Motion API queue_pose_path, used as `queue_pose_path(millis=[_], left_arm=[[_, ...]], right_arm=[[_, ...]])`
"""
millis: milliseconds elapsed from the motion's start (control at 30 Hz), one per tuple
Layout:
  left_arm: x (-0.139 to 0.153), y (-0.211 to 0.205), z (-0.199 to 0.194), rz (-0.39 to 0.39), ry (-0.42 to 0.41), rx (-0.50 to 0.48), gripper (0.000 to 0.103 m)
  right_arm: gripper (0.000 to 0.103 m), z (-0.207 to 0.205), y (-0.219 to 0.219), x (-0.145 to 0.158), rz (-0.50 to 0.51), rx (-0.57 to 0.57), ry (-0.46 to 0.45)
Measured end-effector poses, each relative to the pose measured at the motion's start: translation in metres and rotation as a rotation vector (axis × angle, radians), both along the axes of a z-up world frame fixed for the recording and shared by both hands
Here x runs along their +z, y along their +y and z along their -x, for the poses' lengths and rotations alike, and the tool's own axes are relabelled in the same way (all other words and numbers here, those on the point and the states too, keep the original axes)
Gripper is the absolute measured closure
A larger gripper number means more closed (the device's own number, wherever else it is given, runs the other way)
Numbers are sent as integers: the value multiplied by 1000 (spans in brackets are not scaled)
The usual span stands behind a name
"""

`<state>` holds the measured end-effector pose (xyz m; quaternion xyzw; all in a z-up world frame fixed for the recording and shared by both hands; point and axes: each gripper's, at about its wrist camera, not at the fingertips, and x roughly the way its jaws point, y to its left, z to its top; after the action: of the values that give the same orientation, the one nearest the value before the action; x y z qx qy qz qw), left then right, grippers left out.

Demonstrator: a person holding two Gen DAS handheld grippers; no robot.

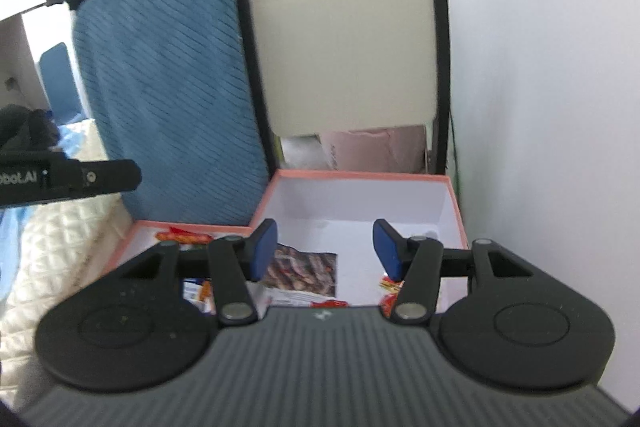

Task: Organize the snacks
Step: 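Move both grippers back over the snack tray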

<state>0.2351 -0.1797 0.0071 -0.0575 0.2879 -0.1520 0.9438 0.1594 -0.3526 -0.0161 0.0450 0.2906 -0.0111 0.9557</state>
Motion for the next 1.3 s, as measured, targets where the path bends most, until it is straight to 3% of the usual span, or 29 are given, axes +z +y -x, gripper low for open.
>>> queue_pose_path(millis=[233,567,967,1300], left_arm=[[13,42,44,2,-46,12,36],[12,108,104,20,-72,49,36],[-35,160,129,45,-21,109,36],[-83,175,120,51,47,149,36]], right_arm=[[48,37,39,17,9,30,-44],[48,73,92,14,-5,75,-63],[48,88,144,-24,-23,137,-6],[48,82,157,-62,-59,157,60]])
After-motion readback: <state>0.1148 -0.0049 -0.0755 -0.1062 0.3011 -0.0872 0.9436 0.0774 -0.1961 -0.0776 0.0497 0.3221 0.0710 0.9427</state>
